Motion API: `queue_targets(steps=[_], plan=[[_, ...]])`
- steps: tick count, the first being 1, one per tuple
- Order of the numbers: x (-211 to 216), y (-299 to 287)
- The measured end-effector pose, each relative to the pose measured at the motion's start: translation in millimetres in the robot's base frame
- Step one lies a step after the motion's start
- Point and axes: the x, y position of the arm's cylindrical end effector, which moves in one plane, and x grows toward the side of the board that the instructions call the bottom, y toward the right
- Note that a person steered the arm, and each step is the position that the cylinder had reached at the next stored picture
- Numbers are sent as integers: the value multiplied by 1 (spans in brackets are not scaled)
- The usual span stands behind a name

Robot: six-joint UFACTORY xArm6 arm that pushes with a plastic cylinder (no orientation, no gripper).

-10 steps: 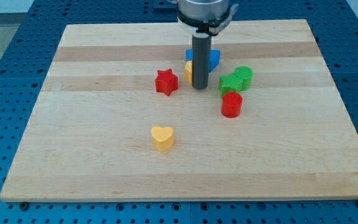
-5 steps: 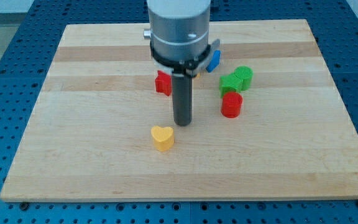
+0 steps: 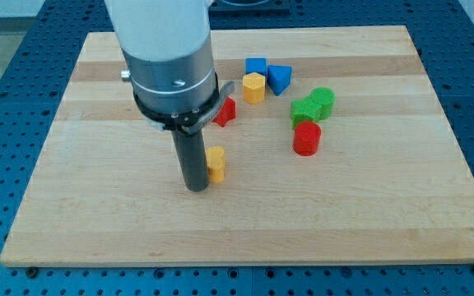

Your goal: Slide the heart into the hexagon

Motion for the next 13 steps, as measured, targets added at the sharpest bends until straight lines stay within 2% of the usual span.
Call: queue_targets(steps=[3,6,8,11,12,13], plan=[[-10,31],[-71,58],[-76,101],[-133,102],[-142,101],[-132,101]])
